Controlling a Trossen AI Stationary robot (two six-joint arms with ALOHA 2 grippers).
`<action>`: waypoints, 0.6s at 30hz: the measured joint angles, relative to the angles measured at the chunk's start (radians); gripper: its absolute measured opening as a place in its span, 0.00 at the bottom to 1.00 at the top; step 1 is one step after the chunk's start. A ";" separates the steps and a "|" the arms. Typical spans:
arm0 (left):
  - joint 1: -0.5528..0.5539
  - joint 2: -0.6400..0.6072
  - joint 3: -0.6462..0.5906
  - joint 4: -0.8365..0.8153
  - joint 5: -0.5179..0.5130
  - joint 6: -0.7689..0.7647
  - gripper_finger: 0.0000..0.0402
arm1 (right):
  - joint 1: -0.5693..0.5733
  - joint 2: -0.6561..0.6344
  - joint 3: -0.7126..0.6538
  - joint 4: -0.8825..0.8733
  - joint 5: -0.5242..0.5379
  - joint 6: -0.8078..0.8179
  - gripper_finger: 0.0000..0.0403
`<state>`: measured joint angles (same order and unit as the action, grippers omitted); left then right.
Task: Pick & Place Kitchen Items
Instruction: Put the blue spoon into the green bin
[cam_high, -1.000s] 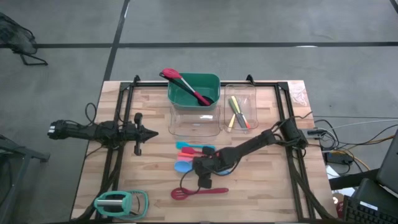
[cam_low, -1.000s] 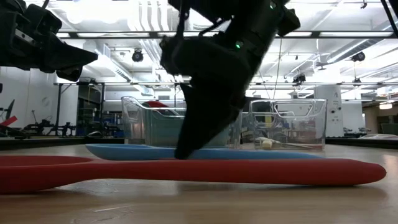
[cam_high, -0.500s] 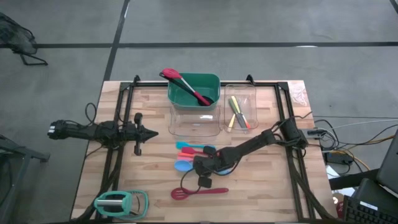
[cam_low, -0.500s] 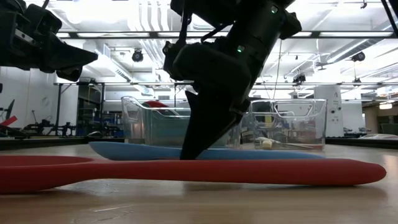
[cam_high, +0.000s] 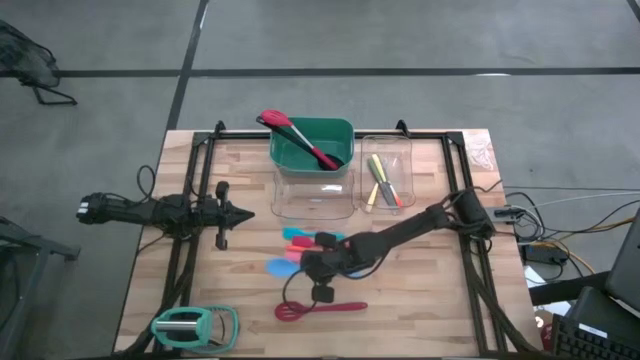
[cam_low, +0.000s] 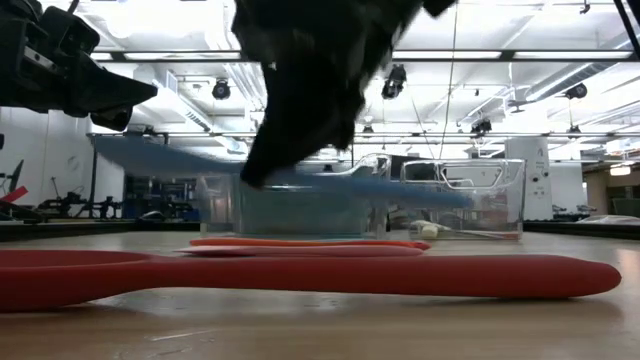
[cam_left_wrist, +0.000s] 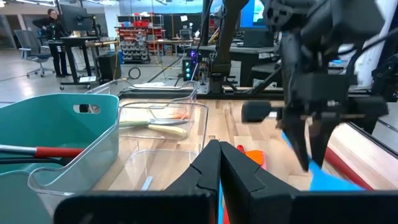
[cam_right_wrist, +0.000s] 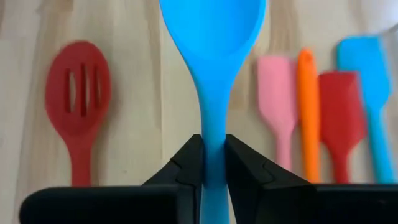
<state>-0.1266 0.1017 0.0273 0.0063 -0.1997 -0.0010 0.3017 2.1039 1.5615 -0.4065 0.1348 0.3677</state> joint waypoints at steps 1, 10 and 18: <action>0.000 0.000 0.000 0.000 0.000 0.000 0.02 | -0.002 -0.007 0.016 -0.022 0.010 -0.015 0.11; 0.000 0.000 0.000 0.000 0.000 0.000 0.02 | -0.045 -0.076 0.142 -0.133 0.252 -0.219 0.13; 0.000 0.000 0.000 0.000 0.000 0.000 0.02 | -0.134 -0.102 0.247 -0.135 0.492 -0.441 0.11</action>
<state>-0.1265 0.1020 0.0271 0.0063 -0.1997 -0.0010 0.1681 2.0014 1.8080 -0.5418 0.6267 -0.0734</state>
